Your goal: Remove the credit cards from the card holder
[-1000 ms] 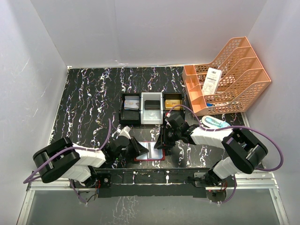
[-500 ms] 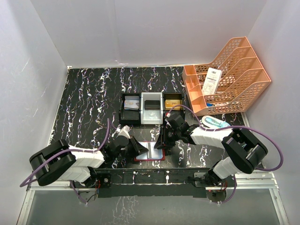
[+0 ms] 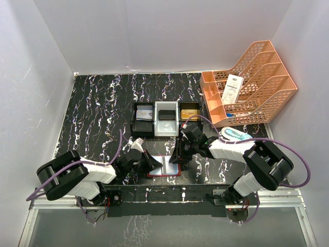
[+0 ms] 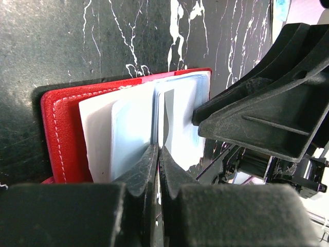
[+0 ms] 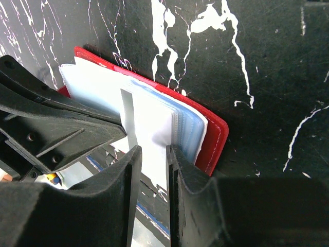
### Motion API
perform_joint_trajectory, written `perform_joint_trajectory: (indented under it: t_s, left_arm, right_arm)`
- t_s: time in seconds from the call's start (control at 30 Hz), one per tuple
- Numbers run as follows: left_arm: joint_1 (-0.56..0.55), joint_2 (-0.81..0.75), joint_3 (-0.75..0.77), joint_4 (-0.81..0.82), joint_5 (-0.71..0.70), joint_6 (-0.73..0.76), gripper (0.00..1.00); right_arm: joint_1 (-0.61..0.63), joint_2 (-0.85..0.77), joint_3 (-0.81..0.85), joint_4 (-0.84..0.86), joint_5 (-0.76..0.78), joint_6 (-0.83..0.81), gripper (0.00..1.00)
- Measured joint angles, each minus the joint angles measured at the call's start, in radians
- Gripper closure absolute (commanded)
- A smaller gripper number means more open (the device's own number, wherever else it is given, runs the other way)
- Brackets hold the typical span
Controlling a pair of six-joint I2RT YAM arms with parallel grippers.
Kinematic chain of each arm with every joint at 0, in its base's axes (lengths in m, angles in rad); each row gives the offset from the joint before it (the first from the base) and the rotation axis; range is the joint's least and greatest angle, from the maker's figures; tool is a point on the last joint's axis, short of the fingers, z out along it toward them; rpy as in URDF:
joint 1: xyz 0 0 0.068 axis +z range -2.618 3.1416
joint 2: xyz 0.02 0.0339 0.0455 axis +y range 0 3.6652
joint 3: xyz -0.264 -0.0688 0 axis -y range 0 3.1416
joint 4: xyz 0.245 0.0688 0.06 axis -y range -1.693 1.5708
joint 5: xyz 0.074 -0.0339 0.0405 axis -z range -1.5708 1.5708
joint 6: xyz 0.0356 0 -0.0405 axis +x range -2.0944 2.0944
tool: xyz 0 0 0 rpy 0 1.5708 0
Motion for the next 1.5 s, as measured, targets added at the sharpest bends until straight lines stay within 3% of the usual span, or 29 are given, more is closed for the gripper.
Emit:
perform_joint_trajectory:
  t_s: [0.33, 0.53, 0.67, 0.87, 1.5]
  left_arm:
    - [0.000, 0.014, -0.016, 0.051, 0.004, 0.006, 0.95]
    - [0.009, 0.053, -0.017, 0.095, 0.026, 0.011, 0.99]
    - [0.013, 0.068, -0.017, 0.116, 0.038, 0.015, 0.93]
    - [0.013, 0.073, -0.017, 0.122, 0.043, 0.029, 1.00]
    - [0.003, -0.094, -0.013, -0.069, 0.016, 0.077, 1.00]
  right_arm:
    - [0.000, 0.000, 0.000, 0.000, 0.000, 0.000, 0.75]
    - [0.000, 0.002, 0.000, -0.002, 0.003, 0.000, 0.75]
    - [0.000, 0.002, 0.000, -0.006, 0.011, -0.002, 0.75]
    - [0.000, 0.002, 0.000, -0.008, 0.014, -0.004, 0.75]
    - [0.010, 0.018, 0.018, 0.003, 0.008, -0.003, 0.69]
